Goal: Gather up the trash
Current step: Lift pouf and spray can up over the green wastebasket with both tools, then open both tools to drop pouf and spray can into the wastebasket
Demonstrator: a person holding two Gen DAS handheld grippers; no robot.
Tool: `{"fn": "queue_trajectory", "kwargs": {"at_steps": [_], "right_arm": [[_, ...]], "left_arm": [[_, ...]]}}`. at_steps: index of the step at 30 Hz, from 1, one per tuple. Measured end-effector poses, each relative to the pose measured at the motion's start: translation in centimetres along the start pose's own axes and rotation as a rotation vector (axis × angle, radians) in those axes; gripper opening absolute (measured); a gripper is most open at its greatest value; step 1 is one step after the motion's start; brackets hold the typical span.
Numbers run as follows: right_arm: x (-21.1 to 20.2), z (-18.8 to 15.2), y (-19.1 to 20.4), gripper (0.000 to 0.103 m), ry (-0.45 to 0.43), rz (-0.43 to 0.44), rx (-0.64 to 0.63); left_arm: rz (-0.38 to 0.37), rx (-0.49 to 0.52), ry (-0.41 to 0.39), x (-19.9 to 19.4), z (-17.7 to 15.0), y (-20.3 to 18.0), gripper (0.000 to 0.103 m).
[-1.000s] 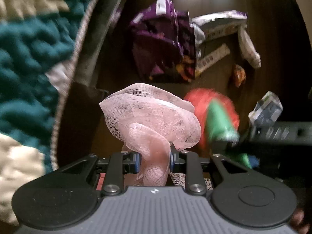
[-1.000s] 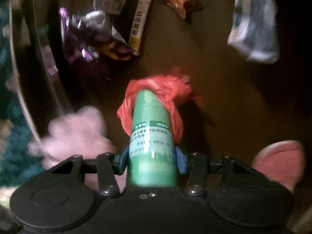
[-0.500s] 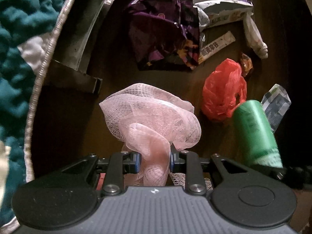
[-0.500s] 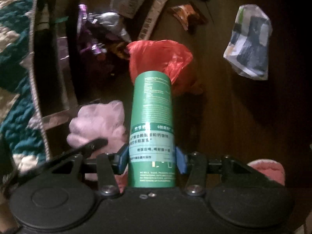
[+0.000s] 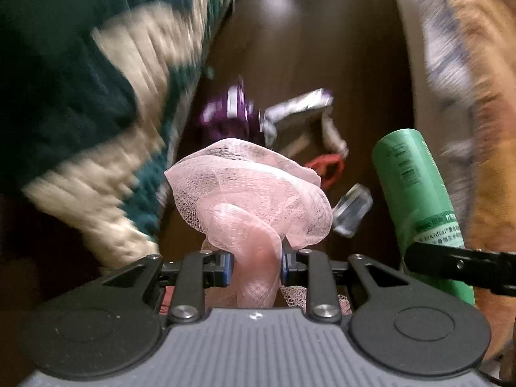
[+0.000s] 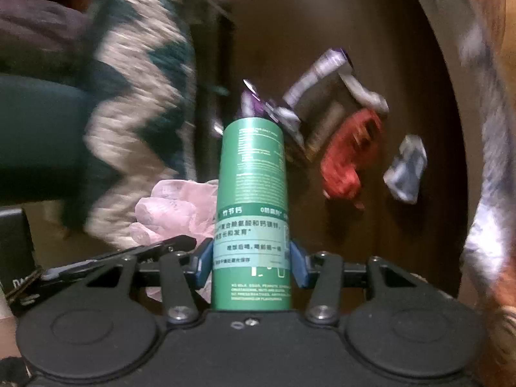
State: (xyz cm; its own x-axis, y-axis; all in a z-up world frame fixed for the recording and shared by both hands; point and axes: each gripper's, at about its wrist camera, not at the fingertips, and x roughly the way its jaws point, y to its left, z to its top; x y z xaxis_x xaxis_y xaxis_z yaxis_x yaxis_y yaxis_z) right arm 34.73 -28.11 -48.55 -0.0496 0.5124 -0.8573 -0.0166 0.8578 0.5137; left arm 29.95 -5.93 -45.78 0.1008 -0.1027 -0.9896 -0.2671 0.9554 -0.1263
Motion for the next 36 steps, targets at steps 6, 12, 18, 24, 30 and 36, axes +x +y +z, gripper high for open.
{"fn": "queue_trajectory", "kwargs": {"at_steps": [6, 12, 18, 24, 30, 36], "right_arm": [[-10.0, 1.2, 9.0, 0.048, -0.076, 0.003, -0.085], [-17.3, 1.8, 19.1, 0.048, -0.145, 0.003, -0.214], [-20.1, 2.1, 28.0, 0.048, -0.192, 0.025, -0.327], [-19.4, 2.6, 36.0, 0.048, -0.206, 0.042, -0.407], [-15.5, 3.4, 41.5, 0.048, -0.186, 0.015, -0.480], [-10.3, 3.5, 46.4, 0.048, -0.147, -0.103, -0.604]], "left_arm": [[-0.026, 0.034, -0.092, -13.9, 1.5, 0.6, 0.025], [-0.039, 0.031, -0.196, -25.1, 2.8, 3.3, 0.025], [-0.025, -0.016, -0.257, -32.1, 4.3, 8.2, 0.025], [0.008, -0.064, -0.338, -36.0, 6.5, 14.3, 0.025], [0.068, -0.057, -0.331, -35.4, 10.6, 19.8, 0.025], [0.139, 0.017, -0.283, -32.5, 13.9, 22.4, 0.025]]}}
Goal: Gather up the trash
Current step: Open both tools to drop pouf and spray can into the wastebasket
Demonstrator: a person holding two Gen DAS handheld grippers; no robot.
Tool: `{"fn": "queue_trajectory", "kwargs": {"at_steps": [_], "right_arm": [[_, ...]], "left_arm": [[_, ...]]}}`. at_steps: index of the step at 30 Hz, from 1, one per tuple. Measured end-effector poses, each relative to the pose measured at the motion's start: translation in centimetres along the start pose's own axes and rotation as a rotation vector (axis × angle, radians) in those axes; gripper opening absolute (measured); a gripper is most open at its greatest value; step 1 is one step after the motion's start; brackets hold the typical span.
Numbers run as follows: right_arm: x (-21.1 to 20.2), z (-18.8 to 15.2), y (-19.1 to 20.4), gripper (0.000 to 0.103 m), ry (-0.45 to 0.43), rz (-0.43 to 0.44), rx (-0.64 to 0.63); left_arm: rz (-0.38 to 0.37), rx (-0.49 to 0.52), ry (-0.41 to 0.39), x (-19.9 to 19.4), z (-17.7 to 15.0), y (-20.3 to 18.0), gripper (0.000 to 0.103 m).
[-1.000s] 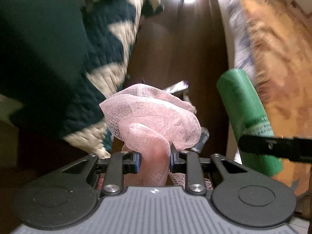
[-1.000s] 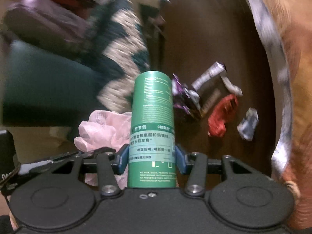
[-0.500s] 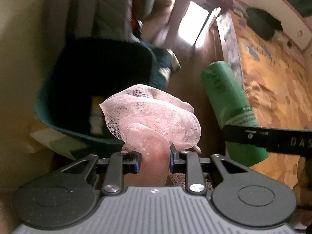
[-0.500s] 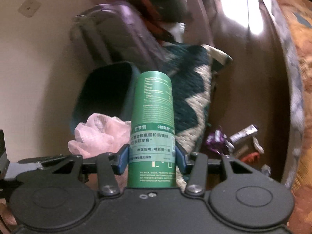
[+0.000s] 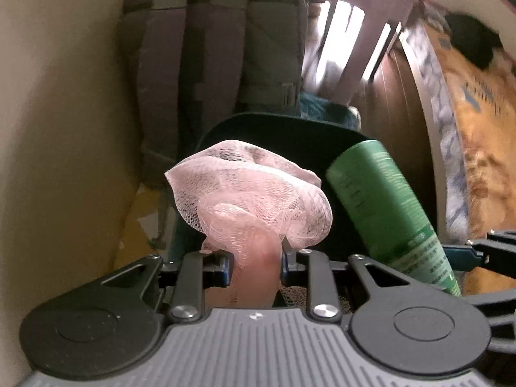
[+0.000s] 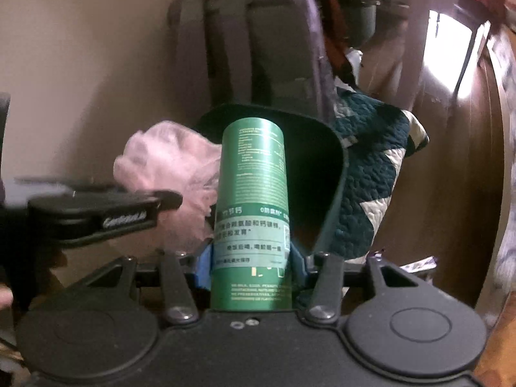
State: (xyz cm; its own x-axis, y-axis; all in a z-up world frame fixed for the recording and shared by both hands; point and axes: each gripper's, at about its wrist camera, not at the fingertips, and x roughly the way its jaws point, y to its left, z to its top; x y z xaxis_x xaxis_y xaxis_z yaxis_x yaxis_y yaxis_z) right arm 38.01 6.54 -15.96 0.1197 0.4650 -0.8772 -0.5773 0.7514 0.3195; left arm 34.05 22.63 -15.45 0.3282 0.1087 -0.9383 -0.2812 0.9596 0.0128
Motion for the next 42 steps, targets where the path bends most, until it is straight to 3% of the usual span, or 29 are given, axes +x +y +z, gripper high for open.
{"fn": "queue_trajectory", "kwargs": {"at_steps": [12, 27, 31, 33, 34, 35, 42], "right_arm": [[7.3, 1.6, 2.9, 0.048, 0.123, -0.159, -0.107], [10.7, 0.5, 2.5, 0.049, 0.200, -0.208, -0.133], [11.0, 0.2, 2.6, 0.049, 0.217, -0.198, -0.139], [10.8, 0.1, 2.7, 0.053, 0.216, -0.194, -0.145], [10.8, 0.2, 2.6, 0.055, 0.214, -0.190, -0.145], [10.5, 0.1, 2.6, 0.057, 0.209, -0.182, -0.141], [8.0, -0.1, 2.5, 0.061, 0.166, -0.136, -0.100]], "left_arm": [[-0.023, 0.081, 0.152, 6.7, 0.7, -0.4, 0.026], [-0.015, 0.146, 0.265, 11.0, -0.2, -2.5, 0.027], [-0.019, 0.143, 0.281, 11.3, -0.5, -2.6, 0.033], [-0.027, 0.129, 0.277, 11.3, -0.5, -2.4, 0.047], [-0.035, 0.120, 0.271, 11.2, -0.4, -2.3, 0.059], [-0.041, 0.113, 0.258, 11.0, -0.3, -2.2, 0.062], [-0.033, 0.142, 0.206, 9.0, -0.9, -2.7, 0.062]]}}
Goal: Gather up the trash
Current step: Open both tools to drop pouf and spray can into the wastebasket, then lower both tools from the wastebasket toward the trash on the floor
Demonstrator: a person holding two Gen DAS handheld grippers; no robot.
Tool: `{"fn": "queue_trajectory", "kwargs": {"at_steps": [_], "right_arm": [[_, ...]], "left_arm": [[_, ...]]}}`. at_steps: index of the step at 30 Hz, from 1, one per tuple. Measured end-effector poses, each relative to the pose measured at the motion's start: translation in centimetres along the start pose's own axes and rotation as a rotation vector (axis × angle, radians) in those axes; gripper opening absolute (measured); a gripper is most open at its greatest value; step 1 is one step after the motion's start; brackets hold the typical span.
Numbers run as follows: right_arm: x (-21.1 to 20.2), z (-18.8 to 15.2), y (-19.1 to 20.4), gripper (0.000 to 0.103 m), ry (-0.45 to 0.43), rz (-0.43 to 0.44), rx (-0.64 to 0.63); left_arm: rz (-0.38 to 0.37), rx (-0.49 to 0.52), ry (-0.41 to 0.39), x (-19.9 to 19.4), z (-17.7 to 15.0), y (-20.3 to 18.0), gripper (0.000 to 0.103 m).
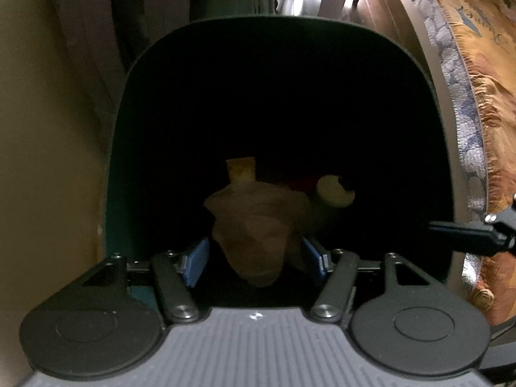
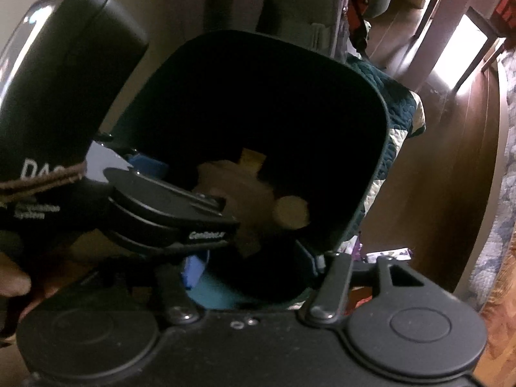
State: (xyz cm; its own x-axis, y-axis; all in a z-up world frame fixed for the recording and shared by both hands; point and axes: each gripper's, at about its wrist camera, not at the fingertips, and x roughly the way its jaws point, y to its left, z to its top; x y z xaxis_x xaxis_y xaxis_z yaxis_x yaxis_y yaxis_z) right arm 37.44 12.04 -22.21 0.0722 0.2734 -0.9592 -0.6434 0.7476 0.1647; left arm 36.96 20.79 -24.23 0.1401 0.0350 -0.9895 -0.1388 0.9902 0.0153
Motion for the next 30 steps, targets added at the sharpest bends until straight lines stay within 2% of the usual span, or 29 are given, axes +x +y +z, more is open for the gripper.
{"fn": "queue_trajectory", "kwargs": {"at_steps": [3, 11, 18, 22, 30], "right_arm": [[-1.5, -0.5, -0.3, 0.064, -0.030, 0.021, 0.013], [-6.6, -3.0, -1.5, 0.072, -0.130, 0.086, 0.063], [-10.4, -5.7, -3.7, 0.072, -0.213, 0.135, 0.099], [-12.7, -7.9, -5.4, 0.074, -0.262, 0.149, 0.094], [-15.5, -12.9, -10.5, 0.081, -0.343, 0.108, 0.084]], "left_arm": [[-0.007, -0.004, -0.035, -1.1, -1.0, -0.4, 0.070], [-0.011, -0.038, -0.141, -5.6, -2.6, -0.3, 0.070], [0.010, -0.058, -0.210, -9.2, -4.8, -1.9, 0.070], [0.016, -0.063, -0.235, -10.8, -5.6, -4.3, 0.070], [-0.005, -0.097, -0.257, -11.7, -6.6, -11.5, 0.070]]}}
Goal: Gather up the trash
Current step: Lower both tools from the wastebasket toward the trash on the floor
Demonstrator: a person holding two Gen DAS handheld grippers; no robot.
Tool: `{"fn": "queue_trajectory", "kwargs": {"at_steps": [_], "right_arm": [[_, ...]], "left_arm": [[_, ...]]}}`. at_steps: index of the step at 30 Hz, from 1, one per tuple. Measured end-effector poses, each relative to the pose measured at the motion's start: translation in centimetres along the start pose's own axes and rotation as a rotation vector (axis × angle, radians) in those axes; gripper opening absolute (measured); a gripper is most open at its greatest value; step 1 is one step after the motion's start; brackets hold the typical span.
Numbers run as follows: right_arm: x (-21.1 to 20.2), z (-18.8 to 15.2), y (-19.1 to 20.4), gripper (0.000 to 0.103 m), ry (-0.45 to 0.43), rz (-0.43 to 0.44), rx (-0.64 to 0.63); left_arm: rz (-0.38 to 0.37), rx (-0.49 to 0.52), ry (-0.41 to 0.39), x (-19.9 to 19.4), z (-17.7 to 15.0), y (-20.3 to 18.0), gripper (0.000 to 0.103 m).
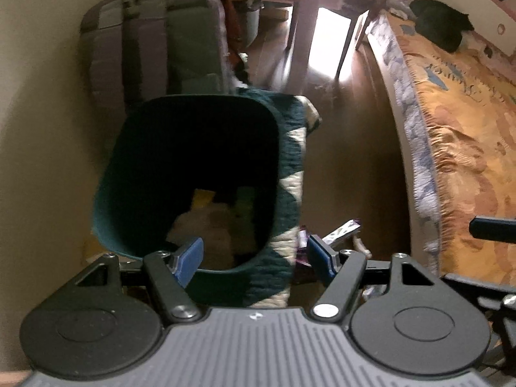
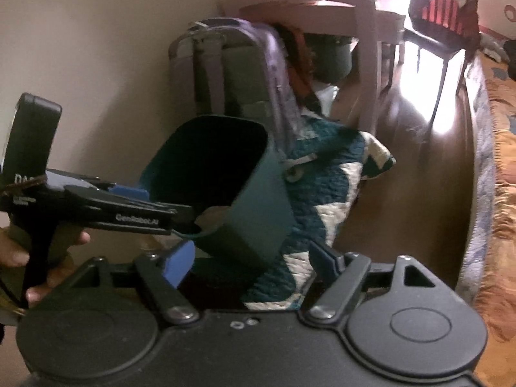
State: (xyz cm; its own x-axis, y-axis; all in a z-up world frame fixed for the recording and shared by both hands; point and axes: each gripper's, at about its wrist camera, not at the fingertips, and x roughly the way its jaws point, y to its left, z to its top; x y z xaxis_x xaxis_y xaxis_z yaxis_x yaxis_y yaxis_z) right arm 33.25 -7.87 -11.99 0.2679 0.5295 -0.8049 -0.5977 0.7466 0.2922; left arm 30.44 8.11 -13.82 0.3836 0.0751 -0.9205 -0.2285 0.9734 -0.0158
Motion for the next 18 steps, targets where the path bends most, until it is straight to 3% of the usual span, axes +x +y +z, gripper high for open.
{"fn": "queue_trajectory", "kwargs": {"at_steps": [10, 18], "right_arm": [[-3.3, -6.2, -9.6, 0.094, -0.017, -0.041, 0.075], [-2.4, -12.1, -16.2, 0.101, -0.024, -0.074, 0.184]], "left_arm": [[-0.105, 0.012, -0.043, 1.9, -1.1, -9.7, 0.079], [-0.174, 0.035, 0.025, 7.6, -2.0, -14.5, 0.081]]}}
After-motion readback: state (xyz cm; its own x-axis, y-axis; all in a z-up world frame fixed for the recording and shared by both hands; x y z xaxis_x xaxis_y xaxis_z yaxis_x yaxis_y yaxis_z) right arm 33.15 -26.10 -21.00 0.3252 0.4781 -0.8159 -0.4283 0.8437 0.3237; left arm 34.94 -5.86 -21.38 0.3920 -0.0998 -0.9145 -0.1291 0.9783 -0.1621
